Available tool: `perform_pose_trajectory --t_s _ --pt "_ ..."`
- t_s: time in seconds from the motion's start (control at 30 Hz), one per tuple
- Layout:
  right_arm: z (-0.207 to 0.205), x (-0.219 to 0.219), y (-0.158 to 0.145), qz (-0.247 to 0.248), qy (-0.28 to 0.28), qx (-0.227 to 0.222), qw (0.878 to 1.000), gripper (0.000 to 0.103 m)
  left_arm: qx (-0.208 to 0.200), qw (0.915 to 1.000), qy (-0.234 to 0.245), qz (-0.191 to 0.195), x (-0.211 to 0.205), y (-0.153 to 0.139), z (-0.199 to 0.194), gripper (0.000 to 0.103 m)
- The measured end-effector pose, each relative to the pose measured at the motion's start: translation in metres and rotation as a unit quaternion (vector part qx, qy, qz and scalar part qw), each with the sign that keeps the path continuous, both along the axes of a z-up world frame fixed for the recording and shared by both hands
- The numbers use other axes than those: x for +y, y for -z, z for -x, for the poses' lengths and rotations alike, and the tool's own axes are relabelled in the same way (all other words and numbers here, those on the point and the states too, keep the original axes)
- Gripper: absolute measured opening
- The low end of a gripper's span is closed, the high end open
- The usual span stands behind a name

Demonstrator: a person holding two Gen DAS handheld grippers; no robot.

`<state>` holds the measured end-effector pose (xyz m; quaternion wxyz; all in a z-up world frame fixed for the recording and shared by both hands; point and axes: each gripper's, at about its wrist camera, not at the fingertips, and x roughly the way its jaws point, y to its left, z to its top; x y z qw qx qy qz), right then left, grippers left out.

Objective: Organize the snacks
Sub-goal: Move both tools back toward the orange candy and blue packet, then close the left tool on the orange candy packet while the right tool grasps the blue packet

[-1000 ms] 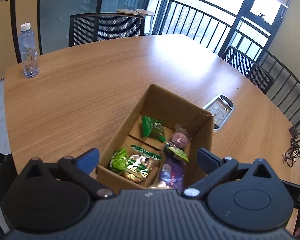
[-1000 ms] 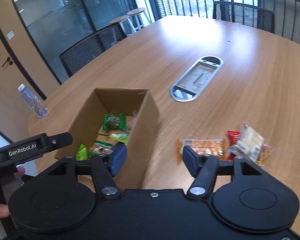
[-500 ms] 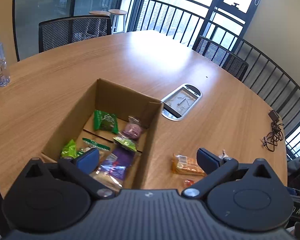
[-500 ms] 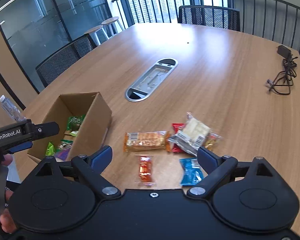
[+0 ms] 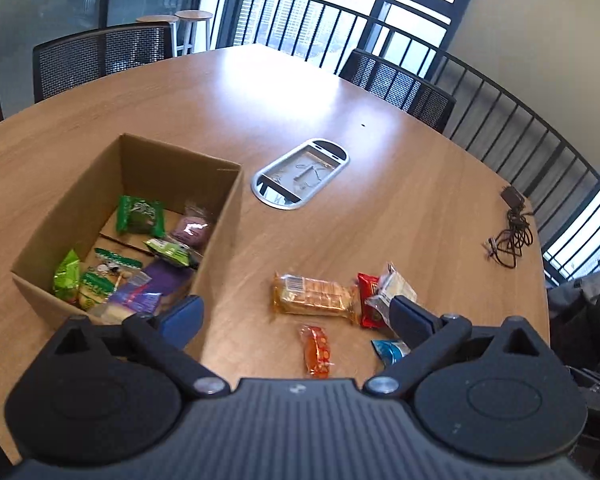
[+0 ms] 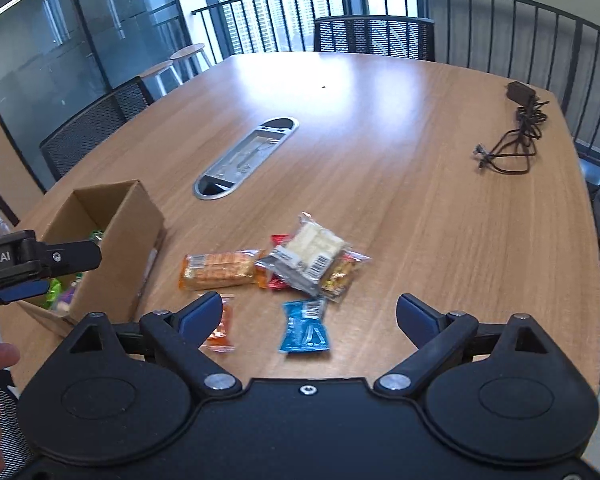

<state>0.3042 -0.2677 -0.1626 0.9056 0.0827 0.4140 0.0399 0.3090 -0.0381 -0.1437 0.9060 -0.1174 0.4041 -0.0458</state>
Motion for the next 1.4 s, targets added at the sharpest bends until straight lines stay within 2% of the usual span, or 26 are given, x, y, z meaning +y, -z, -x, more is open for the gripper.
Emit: perform_pose_trajectory --t_s 0.1,0.47,0.7,1.2,1.27,1.33,1.4 --pt "-0.003 -0.005 0.008 -0.004 -0.005 0.018 1.000 0.092 0.008 0.9999 0.012 0.001 -0.012 0.008 -0.002 0.091" --pt "-0.017 -0.006 0.042 0.002 -0.025 0.060 0.998 0.070 0.066 0.9976 0.023 0.003 -0.035 0.056 -0.022 0.062" --pt "-0.032 0.004 0.058 0.002 -0.040 0.081 0.996 0.063 0.093 0.9953 0.026 0.006 -0.042 0.081 -0.037 0.047" --pt "-0.060 0.024 0.088 0.008 -0.050 0.112 0.992 0.055 0.130 0.9902 0.047 -0.021 -0.052 0.108 -0.060 0.034" --pt "-0.061 0.026 0.091 0.011 -0.054 0.115 0.992 0.049 0.134 0.9893 0.053 -0.025 -0.053 0.109 -0.061 0.032" --pt "-0.061 0.028 0.093 0.021 -0.057 0.112 0.992 0.046 0.139 0.9883 0.056 -0.025 -0.053 0.112 -0.062 0.026" --pt "-0.062 0.030 0.092 0.027 -0.059 0.111 0.992 0.038 0.143 0.9872 0.062 -0.034 -0.056 0.113 -0.062 0.026"
